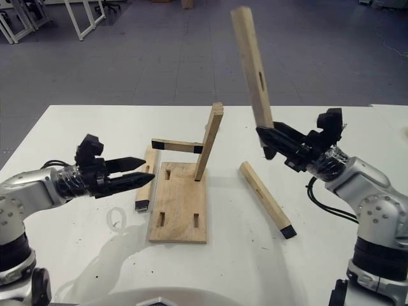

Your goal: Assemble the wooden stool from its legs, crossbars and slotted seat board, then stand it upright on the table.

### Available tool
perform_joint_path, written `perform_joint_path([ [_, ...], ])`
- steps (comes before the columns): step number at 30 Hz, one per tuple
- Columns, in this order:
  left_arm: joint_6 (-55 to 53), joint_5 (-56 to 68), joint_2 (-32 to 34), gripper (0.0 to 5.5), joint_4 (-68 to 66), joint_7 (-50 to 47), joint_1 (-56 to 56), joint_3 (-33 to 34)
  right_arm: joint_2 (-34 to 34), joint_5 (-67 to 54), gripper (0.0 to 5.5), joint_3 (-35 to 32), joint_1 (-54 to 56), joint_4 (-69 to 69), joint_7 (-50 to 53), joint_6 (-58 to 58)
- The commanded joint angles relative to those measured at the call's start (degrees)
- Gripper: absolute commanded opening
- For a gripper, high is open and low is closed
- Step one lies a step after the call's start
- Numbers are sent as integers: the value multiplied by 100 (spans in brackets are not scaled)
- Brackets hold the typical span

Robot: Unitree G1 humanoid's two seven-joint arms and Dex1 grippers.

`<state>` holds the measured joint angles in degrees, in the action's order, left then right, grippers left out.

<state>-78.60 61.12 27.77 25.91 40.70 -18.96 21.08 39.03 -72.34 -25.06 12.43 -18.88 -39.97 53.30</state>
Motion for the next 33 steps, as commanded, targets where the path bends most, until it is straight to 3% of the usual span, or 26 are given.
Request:
perform_joint_path([
  [1,-193,1081,-491,418,-497,-595,-510,153,80,-1268,202,307,224,-670,371,425],
  [8,55,2374,-633,418,-859,-1574,-861,-351,-255,-1219,202,1474,363,-1054,690,408],
  [18,528,3316,-177,418,-1121,-2020,-936,-869,-62,-875,202,2063,317,-1222,361,475],
  [29,1080,4437,284,240,-1106,-2054,-796,-1203,86,-691,202,2145,294,-1245,97,459],
  [33,1303,4554,308,238,-1099,-2079,-769,-1227,92,-806,202,2152,348,-1243,130,488],
])
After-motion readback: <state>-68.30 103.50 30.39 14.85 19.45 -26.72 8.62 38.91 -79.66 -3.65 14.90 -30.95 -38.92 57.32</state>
